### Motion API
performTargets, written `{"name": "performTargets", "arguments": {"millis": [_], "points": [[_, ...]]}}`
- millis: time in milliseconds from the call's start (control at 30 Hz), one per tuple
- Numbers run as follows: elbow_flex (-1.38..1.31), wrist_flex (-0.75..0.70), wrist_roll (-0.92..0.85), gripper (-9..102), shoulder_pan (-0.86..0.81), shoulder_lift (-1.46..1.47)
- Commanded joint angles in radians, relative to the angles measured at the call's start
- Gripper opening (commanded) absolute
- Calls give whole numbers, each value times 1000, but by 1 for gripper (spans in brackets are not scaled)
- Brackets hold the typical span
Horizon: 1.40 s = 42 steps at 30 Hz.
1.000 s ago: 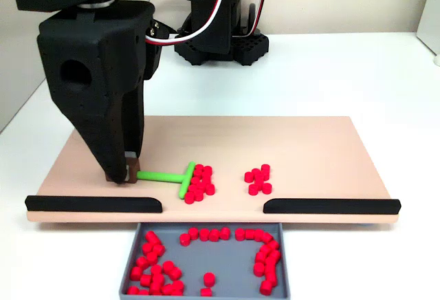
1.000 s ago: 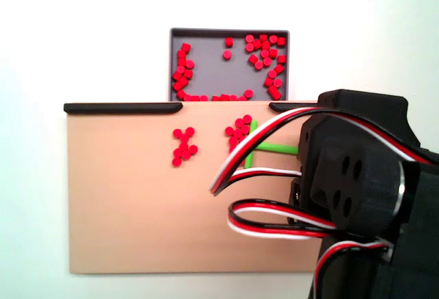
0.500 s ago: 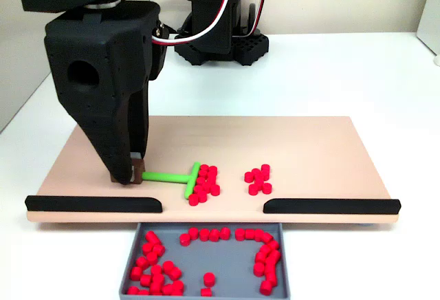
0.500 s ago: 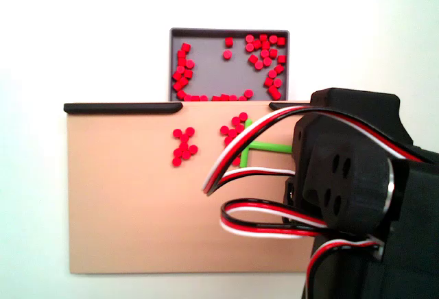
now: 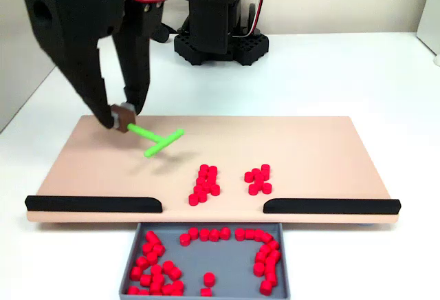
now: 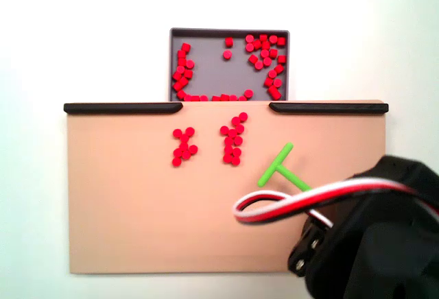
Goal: Gather the right side granules
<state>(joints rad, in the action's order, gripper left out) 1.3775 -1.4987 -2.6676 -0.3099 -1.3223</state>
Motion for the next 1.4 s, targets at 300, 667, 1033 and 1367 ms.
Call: {"name": "performTargets", "arguments": {"millis": [300, 667, 1033, 1367], "points": [[416, -5, 988, 0, 216, -560], [480, -18, 1262, 0, 299, -644], [480, -18, 1241, 0, 293, -597], [480, -46, 1163, 0, 279, -565]]}}
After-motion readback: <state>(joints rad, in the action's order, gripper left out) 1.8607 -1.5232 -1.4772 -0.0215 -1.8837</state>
